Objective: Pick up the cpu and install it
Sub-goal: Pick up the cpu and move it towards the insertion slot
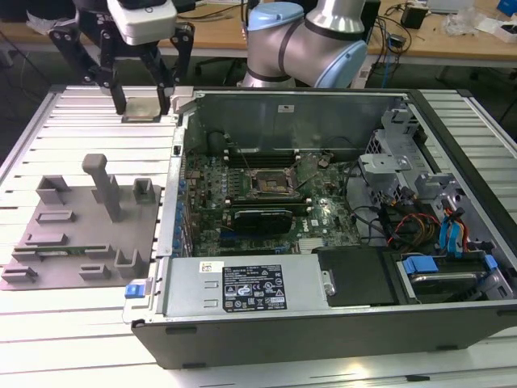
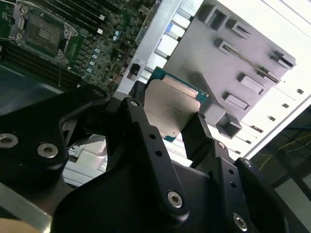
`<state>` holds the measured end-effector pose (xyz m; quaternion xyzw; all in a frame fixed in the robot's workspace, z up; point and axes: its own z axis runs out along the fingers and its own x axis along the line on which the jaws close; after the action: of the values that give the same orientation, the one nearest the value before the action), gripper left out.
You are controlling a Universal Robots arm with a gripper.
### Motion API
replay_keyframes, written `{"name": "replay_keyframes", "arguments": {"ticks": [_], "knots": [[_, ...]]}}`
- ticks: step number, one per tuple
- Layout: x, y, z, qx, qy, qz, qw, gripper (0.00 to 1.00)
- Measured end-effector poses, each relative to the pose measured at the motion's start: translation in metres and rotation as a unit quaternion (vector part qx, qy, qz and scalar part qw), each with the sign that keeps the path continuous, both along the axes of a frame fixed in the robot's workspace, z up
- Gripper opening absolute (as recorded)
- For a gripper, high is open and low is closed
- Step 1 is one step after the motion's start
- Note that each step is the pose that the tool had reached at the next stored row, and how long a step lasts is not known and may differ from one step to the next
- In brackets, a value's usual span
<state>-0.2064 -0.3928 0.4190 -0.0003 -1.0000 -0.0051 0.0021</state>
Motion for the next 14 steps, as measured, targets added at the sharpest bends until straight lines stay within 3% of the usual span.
{"name": "replay_keyframes", "arguments": {"ticks": [14], "knots": [[0.0345,0.0013,0.0,0.0,0.0,0.0,1.0,0.55]]}}
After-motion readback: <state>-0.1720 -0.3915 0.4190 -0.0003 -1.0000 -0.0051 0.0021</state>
